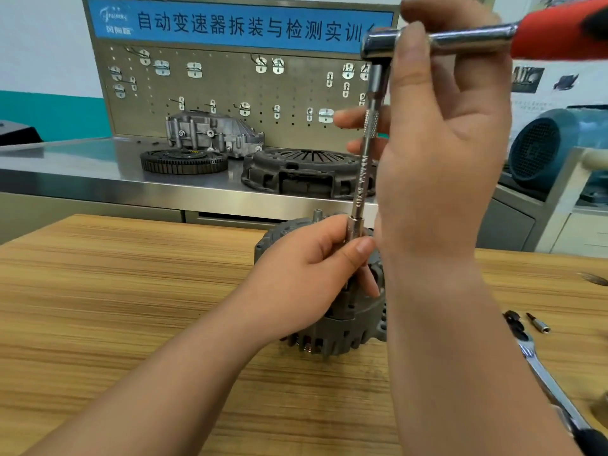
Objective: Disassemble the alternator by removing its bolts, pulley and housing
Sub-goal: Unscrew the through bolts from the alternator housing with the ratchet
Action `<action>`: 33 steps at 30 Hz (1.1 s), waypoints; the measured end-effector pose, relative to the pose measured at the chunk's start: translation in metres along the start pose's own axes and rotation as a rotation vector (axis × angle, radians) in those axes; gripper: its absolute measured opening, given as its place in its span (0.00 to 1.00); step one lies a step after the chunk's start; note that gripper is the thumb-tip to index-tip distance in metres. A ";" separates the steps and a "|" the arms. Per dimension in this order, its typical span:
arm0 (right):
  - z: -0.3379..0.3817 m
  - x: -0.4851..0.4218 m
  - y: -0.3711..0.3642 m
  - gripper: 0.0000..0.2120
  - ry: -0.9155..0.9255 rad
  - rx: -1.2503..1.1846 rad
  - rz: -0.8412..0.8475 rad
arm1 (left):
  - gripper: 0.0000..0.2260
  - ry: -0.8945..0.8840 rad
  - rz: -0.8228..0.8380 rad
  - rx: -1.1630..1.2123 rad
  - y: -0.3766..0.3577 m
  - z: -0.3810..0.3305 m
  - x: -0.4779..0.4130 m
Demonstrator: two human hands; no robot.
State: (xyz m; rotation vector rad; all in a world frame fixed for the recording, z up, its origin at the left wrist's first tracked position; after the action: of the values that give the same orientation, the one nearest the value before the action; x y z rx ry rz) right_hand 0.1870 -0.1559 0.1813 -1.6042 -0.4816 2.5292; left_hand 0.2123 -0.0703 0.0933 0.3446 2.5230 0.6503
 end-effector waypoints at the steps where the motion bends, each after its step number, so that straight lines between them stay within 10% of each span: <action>1: 0.002 0.001 -0.001 0.05 0.070 0.073 0.011 | 0.12 0.011 -0.003 0.007 0.000 0.000 0.000; 11: -0.019 0.000 0.005 0.09 -0.384 -0.377 -0.097 | 0.11 -0.017 -0.020 0.085 0.004 -0.006 0.001; 20: 0.001 0.002 0.001 0.07 -0.003 0.045 -0.057 | 0.14 -0.020 0.000 0.090 0.002 -0.003 -0.003; 33: -0.020 0.005 0.005 0.12 -0.395 -0.364 -0.108 | 0.10 -0.047 -0.043 0.105 0.001 -0.002 -0.004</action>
State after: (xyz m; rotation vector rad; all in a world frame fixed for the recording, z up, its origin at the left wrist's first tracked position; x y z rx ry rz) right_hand 0.2028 -0.1549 0.1679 -1.1124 -1.0919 2.7954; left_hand 0.2147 -0.0720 0.0972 0.3379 2.5182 0.4897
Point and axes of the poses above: each hand's wrist, its own x-axis away from the middle knuckle, its own y-axis out of the back of the hand, z = x × y, the point moved 5 cm from there along -x, towards the middle knuckle, and after that the axes turned 5 degrees about -x, right-handed, at the moved point
